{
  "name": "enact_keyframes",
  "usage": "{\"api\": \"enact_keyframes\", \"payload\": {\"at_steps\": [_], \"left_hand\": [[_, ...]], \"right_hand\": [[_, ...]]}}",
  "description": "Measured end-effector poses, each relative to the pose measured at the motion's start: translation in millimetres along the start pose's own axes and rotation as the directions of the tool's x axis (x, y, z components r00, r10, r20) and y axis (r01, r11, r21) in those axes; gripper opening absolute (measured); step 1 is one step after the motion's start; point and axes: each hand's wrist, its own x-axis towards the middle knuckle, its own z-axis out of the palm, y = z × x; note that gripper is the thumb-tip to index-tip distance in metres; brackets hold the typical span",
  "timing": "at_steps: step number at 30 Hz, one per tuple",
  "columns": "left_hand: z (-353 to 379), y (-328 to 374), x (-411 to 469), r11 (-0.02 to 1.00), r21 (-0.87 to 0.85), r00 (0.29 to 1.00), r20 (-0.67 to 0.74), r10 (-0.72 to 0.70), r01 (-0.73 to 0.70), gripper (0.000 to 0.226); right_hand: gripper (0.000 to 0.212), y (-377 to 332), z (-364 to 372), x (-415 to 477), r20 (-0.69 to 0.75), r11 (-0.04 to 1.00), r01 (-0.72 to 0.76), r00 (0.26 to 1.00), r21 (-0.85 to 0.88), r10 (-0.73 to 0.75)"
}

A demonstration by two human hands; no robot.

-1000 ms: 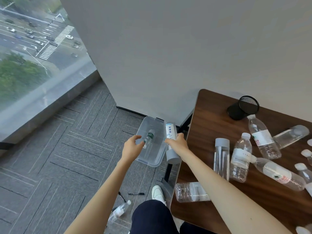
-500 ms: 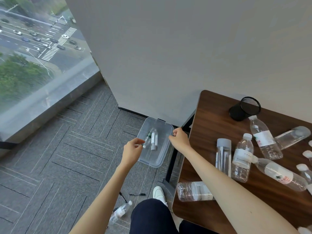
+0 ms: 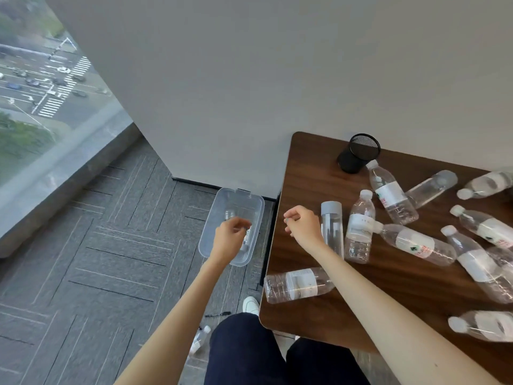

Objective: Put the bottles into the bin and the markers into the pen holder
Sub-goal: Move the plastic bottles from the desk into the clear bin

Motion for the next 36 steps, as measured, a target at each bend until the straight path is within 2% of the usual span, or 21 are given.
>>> {"api": "enact_keyframes", "payload": {"at_steps": [3, 5, 7, 8, 13, 16, 20, 22, 24, 27, 29, 34, 36], "left_hand": [[23.9, 9.8, -10.7, 1.000, 0.000, 0.999, 0.031, 0.012, -0.012, 0.025], [40.0, 14.8, -18.6, 1.000, 0.000, 0.999, 0.040, 0.024, -0.024, 0.025], [55.1, 17.8, -27.0, 1.000, 0.002, 0.998, 0.051, 0.019, -0.019, 0.026], [62.0, 18.5, -31.1, 1.000, 0.007, 0.998, 0.058, 0.021, -0.021, 0.026], [84.2, 15.3, -45.4, 0.993, 0.074, 0.992, 0.086, 0.089, -0.096, 0.038], [88.8, 7.1, -50.1, 0.985, 0.139, 0.988, 0.127, 0.086, -0.104, 0.052], [92.7, -3.0, -56.7, 0.982, 0.169, 0.989, 0.139, 0.054, -0.078, 0.067], [92.9, -8.1, -60.9, 0.985, 0.160, 0.990, 0.135, 0.046, -0.067, 0.069], [92.3, -12.6, -64.9, 0.988, 0.139, 0.990, 0.132, 0.043, -0.061, 0.072], [94.5, -11.3, -72.2, 0.987, 0.149, 0.991, 0.123, 0.048, -0.066, 0.074], [97.5, -4.6, -79.4, 0.977, 0.191, 0.988, 0.138, 0.070, -0.096, 0.076], [108.2, -1.6, -94.9, 0.866, 0.392, 0.938, 0.276, 0.211, -0.311, 0.092], [114.1, -2.9, -99.8, 0.798, 0.483, 0.910, 0.368, 0.189, -0.361, 0.110]], "right_hand": [[0.013, 17.5, -22.9, -14.8, -0.102, 0.998, 0.011, 0.995, -0.060, -0.017], [0.016, 29.1, -39.0, -24.5, -0.240, 0.985, 0.012, 0.969, -0.170, -0.053], [0.031, 41.8, -51.7, -29.5, -0.349, 0.960, -0.017, 0.933, -0.281, -0.086], [0.042, 48.5, -55.8, -29.2, -0.357, 0.950, -0.038, 0.931, -0.311, -0.079], [0.086, 72.4, -57.3, -17.4, -0.185, 0.913, -0.085, 0.983, -0.400, 0.010], [0.098, 76.0, -48.4, -8.4, -0.082, 0.876, -0.041, 0.997, -0.480, 0.001], [0.103, 81.9, -35.4, -3.7, -0.071, 0.830, -0.045, 0.997, -0.556, 0.006], [0.104, 84.3, -32.6, -3.1, -0.073, 0.859, -0.058, 0.997, -0.509, 0.024], [0.101, 82.9, -33.2, -2.2, -0.085, 0.926, -0.090, 0.994, -0.366, 0.062], [0.085, 75.3, -41.6, -2.3, -0.183, 0.982, -0.092, 0.981, -0.163, 0.061], [0.076, 69.2, -53.6, -4.7, -0.220, 0.994, -0.047, 0.975, -0.097, 0.025], [0.065, 67.6, -92.1, -20.6, -0.246, 0.999, 0.011, 0.969, -0.032, -0.018], [0.065, 75.4, -104.2, -33.8, -0.232, 1.000, 0.001, 0.973, -0.019, -0.005]]}}
